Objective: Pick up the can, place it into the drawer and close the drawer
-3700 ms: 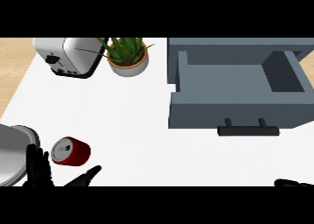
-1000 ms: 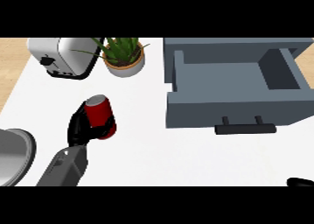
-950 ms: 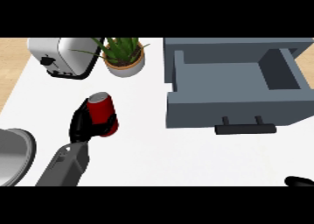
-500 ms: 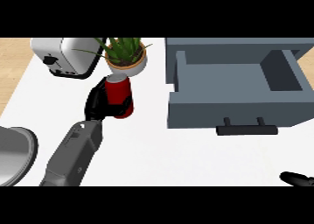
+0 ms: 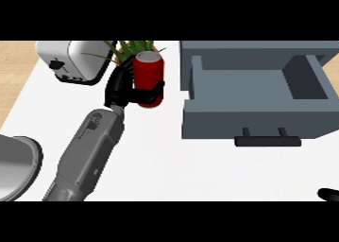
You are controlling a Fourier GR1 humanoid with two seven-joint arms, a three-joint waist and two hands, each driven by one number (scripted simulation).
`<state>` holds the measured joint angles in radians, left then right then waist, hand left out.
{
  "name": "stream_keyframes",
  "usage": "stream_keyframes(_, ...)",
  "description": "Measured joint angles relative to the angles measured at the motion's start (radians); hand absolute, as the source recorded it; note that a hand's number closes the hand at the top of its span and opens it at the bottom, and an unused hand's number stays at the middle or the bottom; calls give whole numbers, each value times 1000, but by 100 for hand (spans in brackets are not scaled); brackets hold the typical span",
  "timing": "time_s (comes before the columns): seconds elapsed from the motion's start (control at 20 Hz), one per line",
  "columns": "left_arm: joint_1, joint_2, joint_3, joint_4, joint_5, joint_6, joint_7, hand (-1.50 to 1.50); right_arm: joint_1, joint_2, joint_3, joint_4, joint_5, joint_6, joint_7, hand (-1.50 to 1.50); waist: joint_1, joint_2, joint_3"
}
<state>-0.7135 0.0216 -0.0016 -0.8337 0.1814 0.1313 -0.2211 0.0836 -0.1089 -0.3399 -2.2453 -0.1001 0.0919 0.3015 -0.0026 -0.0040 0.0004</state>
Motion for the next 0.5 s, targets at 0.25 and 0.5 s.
stream_keyframes(0.25, -68, -9, -42, -141, 3, 54, 175, 150, -4, -9, -11, 4, -9, 4, 10, -150, 1, 0, 0)
stream_keyframes(0.5, -194, -18, -83, -186, 4, 147, 309, 150, -12, 4, 14, -3, 17, -6, 15, -150, -5, 2, 0)
